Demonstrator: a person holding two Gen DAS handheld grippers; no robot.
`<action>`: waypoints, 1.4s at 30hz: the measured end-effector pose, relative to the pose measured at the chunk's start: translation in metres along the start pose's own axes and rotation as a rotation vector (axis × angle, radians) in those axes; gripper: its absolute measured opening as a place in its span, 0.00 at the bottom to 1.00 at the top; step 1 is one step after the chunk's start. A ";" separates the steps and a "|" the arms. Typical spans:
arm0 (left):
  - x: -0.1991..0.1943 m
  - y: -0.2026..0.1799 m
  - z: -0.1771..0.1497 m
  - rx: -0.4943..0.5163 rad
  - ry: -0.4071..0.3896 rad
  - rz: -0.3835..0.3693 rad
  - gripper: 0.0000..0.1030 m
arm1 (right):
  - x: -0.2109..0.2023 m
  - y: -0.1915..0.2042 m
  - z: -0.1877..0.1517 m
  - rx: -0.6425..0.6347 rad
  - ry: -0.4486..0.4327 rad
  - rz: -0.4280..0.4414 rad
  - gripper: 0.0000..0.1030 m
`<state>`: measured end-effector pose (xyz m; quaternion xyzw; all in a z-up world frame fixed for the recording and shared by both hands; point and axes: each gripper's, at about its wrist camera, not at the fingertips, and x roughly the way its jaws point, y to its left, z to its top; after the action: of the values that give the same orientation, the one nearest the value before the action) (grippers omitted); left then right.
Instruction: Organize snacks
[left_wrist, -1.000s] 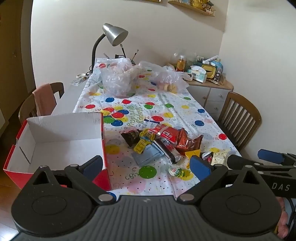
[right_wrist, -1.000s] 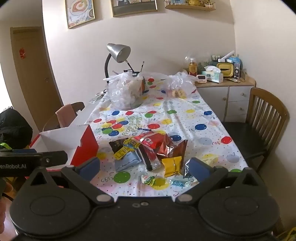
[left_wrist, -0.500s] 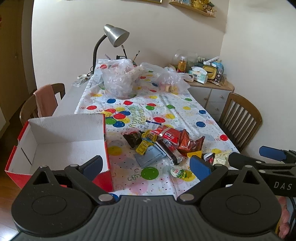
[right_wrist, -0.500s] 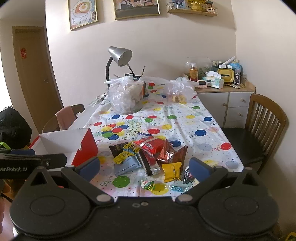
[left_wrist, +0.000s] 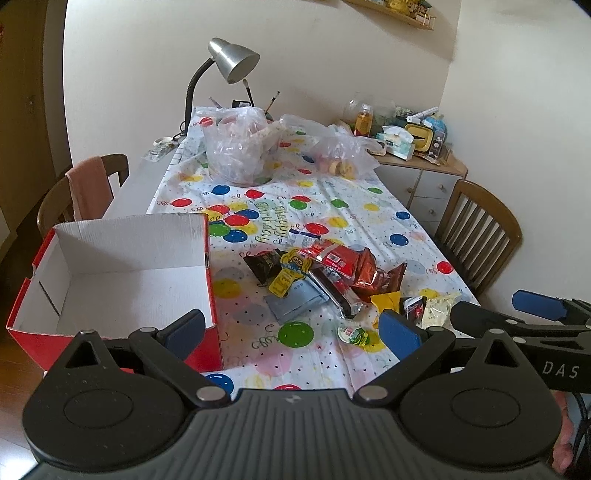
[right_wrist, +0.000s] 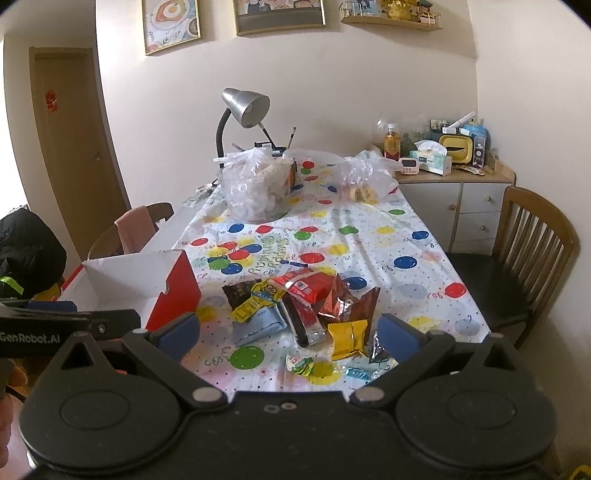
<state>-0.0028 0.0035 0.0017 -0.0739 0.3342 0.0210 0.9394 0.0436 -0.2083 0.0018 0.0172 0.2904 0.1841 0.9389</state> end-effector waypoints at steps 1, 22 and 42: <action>0.000 -0.001 0.000 0.003 0.002 0.000 0.98 | 0.000 0.000 0.000 0.003 0.003 0.001 1.00; -0.003 -0.001 0.000 -0.002 0.012 -0.020 0.98 | 0.000 0.002 -0.003 0.006 -0.003 0.017 1.00; 0.020 -0.023 0.009 -0.011 0.039 0.016 0.98 | 0.005 -0.013 0.002 -0.011 0.003 0.033 1.00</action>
<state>0.0201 -0.0182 -0.0014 -0.0767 0.3530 0.0290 0.9320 0.0524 -0.2189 -0.0013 0.0167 0.2904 0.2010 0.9354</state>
